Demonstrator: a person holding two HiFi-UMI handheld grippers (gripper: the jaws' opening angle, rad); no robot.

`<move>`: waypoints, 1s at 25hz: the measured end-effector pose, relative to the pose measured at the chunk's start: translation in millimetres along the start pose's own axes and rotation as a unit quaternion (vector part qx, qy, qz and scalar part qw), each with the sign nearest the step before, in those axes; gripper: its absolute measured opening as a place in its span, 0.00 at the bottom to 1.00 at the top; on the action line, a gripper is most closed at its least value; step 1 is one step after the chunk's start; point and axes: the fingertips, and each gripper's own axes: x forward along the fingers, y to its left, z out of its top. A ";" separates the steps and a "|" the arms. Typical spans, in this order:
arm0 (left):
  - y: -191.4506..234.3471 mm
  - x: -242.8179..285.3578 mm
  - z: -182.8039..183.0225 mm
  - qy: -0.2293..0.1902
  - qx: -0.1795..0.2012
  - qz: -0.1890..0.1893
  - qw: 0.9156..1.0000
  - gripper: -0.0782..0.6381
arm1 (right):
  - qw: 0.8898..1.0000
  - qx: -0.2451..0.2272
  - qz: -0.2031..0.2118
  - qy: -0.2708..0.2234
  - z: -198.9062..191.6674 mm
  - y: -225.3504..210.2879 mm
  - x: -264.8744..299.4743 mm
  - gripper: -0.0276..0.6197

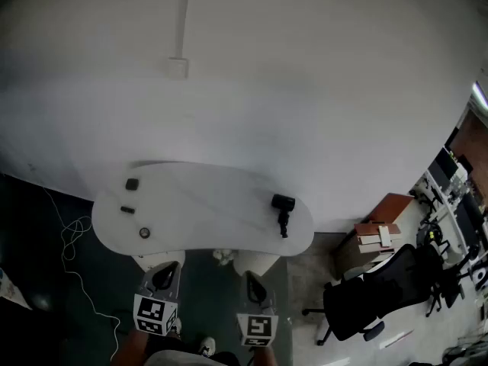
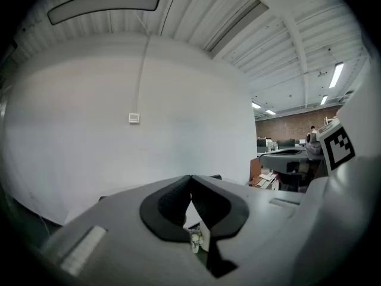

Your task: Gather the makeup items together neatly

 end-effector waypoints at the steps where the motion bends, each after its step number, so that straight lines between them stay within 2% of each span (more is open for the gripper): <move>1: -0.2 0.4 0.8 0.000 0.000 0.001 1.000 0.12 | 1.000 0.001 0.000 0.000 -0.3 -1.2 0.1 0.05; 6: 1.4 -0.8 1.6 -0.002 0.000 0.009 1.000 0.12 | 1.000 0.010 0.002 0.001 -2.6 -2.7 1.0 0.05; 15: 22.6 -12.1 -6.3 0.001 -0.007 0.039 0.999 0.12 | 0.999 0.000 0.038 0.006 -4.0 23.3 16.5 0.05; 25: 105.8 -18.4 -17.6 0.012 -0.021 0.105 0.994 0.12 | 0.994 -0.001 0.112 0.003 3.0 91.5 86.9 0.05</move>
